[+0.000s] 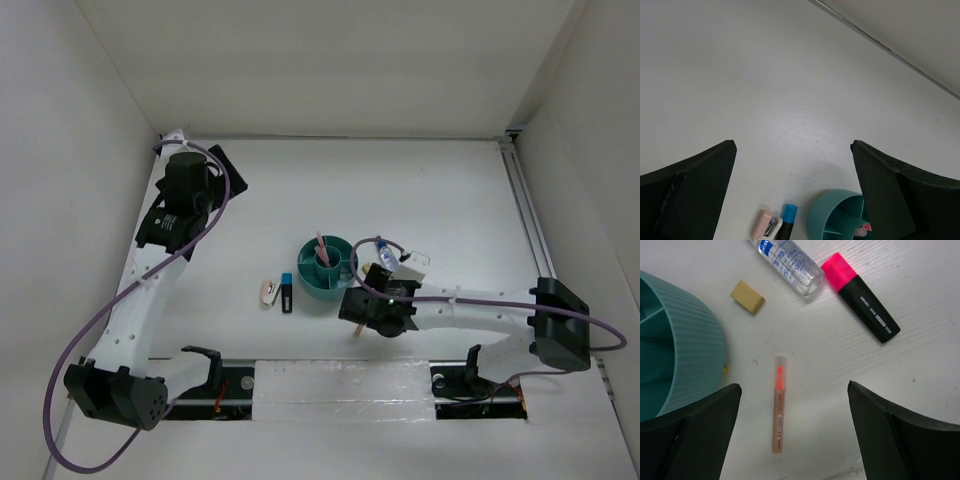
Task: Sort the stationery into containers
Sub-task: Pick up the pen from the center of the board.
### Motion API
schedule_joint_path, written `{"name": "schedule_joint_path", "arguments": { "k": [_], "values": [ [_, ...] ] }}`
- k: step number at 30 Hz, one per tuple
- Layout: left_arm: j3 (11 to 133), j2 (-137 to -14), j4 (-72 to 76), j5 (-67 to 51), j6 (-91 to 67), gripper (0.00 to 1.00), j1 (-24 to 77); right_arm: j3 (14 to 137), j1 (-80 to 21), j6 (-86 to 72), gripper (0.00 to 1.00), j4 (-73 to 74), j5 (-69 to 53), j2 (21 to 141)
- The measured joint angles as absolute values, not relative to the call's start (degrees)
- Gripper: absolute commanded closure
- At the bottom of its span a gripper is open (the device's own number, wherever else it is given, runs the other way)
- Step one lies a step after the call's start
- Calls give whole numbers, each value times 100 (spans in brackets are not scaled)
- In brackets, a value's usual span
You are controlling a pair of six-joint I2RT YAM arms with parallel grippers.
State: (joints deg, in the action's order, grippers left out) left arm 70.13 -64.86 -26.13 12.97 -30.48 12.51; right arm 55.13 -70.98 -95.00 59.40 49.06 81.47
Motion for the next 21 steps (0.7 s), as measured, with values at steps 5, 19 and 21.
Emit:
{"name": "schedule_joint_path", "arguments": {
  "k": [5,19,21],
  "values": [
    [7057,-6326,-2606,1409,-3046,0,1251,5437,-7135,-9743,16,5817,4901,8265],
    [7057,-6313,-2630,1330,-3041,0,1251,4512,-7135,-9209,30,4215,4871,8405],
    [7057,-6313,-2628,1282,-3035,0,1251,4442,-7135,-9054,31,3951,4871,8423]
  ]
}}
